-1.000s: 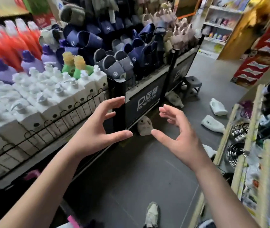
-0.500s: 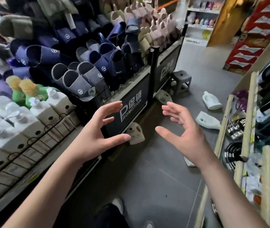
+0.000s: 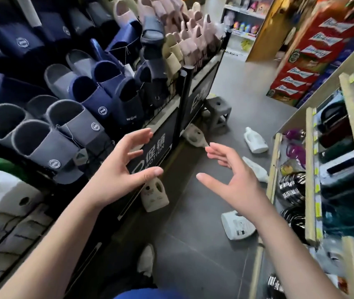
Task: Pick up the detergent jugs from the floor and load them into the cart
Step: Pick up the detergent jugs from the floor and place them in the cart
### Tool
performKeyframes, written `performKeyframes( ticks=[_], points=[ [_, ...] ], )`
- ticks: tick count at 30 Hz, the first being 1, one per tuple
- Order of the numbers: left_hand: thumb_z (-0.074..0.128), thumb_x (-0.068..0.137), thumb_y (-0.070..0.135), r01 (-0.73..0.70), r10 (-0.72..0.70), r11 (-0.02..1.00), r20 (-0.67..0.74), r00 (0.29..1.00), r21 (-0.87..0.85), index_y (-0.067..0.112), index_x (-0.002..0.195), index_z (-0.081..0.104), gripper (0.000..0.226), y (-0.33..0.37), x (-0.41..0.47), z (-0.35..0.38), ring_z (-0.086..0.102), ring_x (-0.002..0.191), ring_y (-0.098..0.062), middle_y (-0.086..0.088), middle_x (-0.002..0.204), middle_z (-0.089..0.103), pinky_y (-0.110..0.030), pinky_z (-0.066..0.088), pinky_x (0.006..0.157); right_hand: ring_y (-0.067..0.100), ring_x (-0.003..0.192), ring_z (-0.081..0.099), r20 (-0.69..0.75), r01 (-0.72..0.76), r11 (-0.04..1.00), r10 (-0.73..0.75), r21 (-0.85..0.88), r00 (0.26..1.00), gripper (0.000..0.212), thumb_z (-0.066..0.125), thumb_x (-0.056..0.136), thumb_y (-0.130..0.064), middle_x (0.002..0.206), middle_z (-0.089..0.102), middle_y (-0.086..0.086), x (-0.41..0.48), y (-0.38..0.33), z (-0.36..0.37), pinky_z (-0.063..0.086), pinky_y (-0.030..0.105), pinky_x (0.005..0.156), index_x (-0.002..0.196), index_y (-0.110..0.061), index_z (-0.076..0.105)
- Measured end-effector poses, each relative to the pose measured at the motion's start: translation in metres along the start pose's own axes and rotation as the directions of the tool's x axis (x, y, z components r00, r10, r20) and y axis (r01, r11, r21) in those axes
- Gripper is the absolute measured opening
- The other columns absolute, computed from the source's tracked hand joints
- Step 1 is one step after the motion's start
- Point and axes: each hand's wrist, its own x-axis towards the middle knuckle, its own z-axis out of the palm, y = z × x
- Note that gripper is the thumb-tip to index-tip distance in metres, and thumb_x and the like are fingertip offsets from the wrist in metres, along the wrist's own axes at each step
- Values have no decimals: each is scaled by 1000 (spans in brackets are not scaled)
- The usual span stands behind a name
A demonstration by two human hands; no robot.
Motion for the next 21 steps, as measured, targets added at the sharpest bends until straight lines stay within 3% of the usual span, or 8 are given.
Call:
performKeyframes(
  ticks=[6, 12, 18, 21],
  points=[
    [83, 79, 56, 67, -66, 996, 17, 998, -57, 28, 155, 43, 90, -46, 78, -10, 47, 147, -11, 11, 152, 55, -44, 43, 119, 2, 134, 56, 33, -68, 998, 68, -11, 997, 69, 85, 86, -31, 142, 61, -16, 75, 25, 15, 43, 33, 117, 147, -27, 51],
    [81, 77, 54, 236, -240, 967, -37, 970, -99, 30, 151, 47, 86, -99, 112, 12, 50, 143, -4, 16, 149, 57, -42, 44, 120, 1, 134, 56, 126, -144, 989, 141, 16, 982, 66, 85, 87, -29, 142, 61, -17, 137, 79, 30, 43, 32, 116, 145, -27, 52],
    [80, 74, 57, 432, -460, 882, -144, 876, -190, 38, 146, 48, 81, -184, 127, 63, 50, 142, 1, 15, 148, 58, -41, 43, 121, 1, 133, 57, 235, -252, 965, 230, 68, 944, 63, 84, 87, -33, 141, 62, -20, 195, 177, 66, 44, 37, 117, 142, -36, 52],
    [81, 73, 60, 513, -548, 832, -168, 819, -213, 39, 151, 44, 89, -252, 130, 100, 49, 141, 3, 18, 149, 55, -41, 42, 122, -1, 132, 57, 274, -315, 947, 285, 71, 919, 63, 84, 87, -34, 139, 62, -20, 217, 248, 101, 43, 37, 118, 141, -38, 52]
  ],
)
